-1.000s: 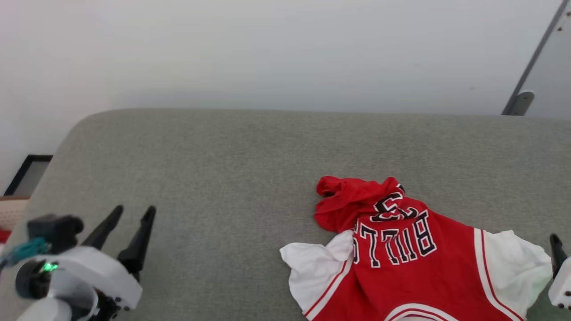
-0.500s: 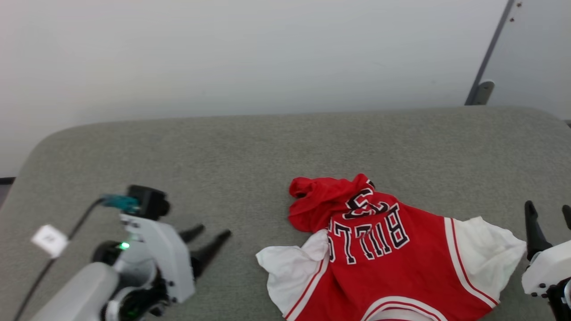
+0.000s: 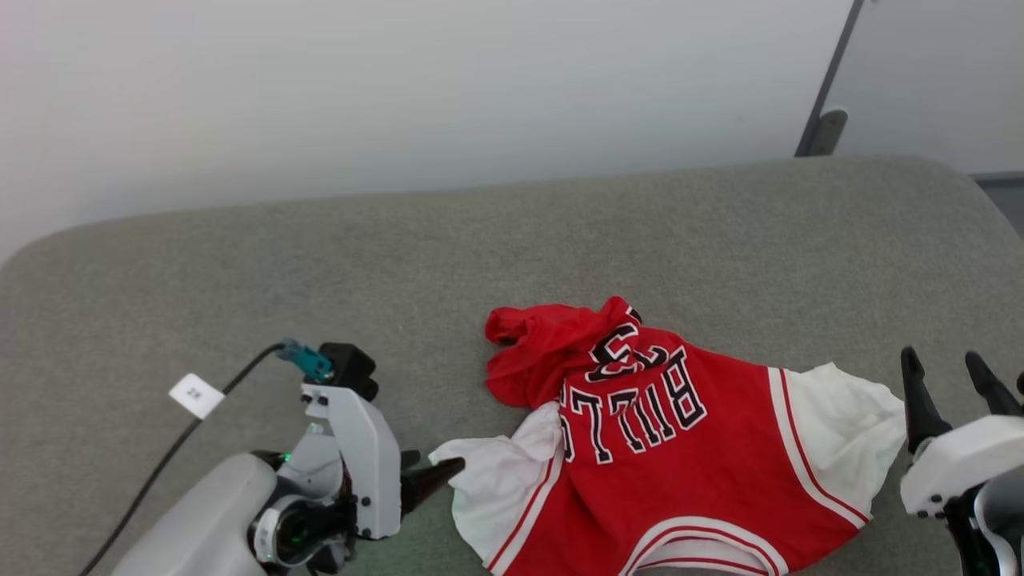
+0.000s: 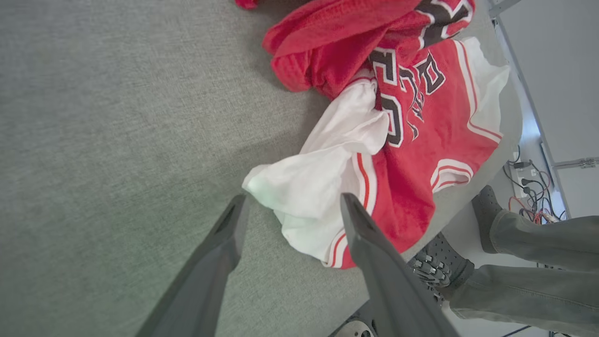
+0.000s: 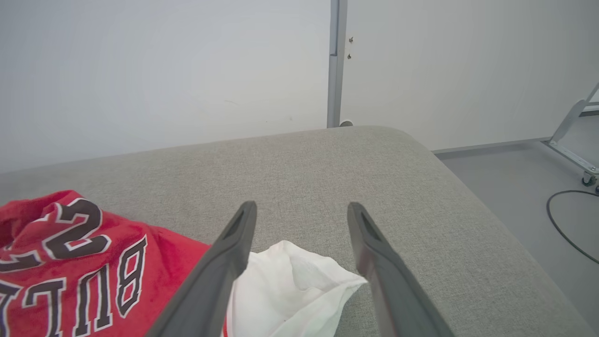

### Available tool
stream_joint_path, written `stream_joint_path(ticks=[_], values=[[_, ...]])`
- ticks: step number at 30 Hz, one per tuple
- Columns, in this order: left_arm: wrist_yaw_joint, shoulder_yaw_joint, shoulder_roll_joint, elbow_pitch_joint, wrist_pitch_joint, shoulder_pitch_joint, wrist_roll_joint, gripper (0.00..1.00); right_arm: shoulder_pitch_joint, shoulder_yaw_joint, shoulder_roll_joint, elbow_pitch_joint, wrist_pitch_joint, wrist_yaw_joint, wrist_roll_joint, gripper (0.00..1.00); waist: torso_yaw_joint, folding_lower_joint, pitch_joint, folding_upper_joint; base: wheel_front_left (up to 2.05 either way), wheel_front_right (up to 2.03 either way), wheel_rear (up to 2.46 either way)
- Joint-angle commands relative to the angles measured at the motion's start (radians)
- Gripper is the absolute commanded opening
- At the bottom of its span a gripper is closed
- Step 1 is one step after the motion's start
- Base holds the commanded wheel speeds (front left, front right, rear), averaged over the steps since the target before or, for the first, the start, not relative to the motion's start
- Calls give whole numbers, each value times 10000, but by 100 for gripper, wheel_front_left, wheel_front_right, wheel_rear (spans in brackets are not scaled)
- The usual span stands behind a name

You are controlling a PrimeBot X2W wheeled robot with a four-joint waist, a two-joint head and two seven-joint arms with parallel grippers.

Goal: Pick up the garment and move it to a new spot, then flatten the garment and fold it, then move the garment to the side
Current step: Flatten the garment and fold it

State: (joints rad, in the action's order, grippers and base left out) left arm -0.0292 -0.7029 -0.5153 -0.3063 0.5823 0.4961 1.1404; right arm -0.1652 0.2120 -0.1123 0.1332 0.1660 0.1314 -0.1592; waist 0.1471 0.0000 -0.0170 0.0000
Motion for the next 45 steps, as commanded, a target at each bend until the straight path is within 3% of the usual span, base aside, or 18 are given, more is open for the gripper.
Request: stream_joint_path(ticks=[1,15,16,18,28,45], values=[[-53,-55,58,-215,26,182,-22,100,-163,-93,4,51,-82,-15,-82,100,141,0,-186,0,0,0,0],[-517,-276,1131,-2673,-371,568,35,100,-574,-402,-74,546,-370,-15,-143,100,288,0,-669,0,0,0,0],[-586,-314,1189,-2860,-429,613,-4,58,-622,-415,-88,569,-380,-15,-132,100,283,0,-687,0,0,0,0],[-663,-347,1212,-3199,-615,749,-109,0,-697,-433,-101,587,-432,-15,-152,100,262,0,-710,0,0,0,0],[-927,-24,740,-4277,-1124,1509,-76,0,-572,-370,-181,713,-590,-15,-139,100,67,0,-666,0,0,0,0],[-862,423,-1119,-5516,-1548,1541,-95,0,-222,-514,-278,771,-580,-15,-147,100,-180,0,-277,0,0,0,0]])
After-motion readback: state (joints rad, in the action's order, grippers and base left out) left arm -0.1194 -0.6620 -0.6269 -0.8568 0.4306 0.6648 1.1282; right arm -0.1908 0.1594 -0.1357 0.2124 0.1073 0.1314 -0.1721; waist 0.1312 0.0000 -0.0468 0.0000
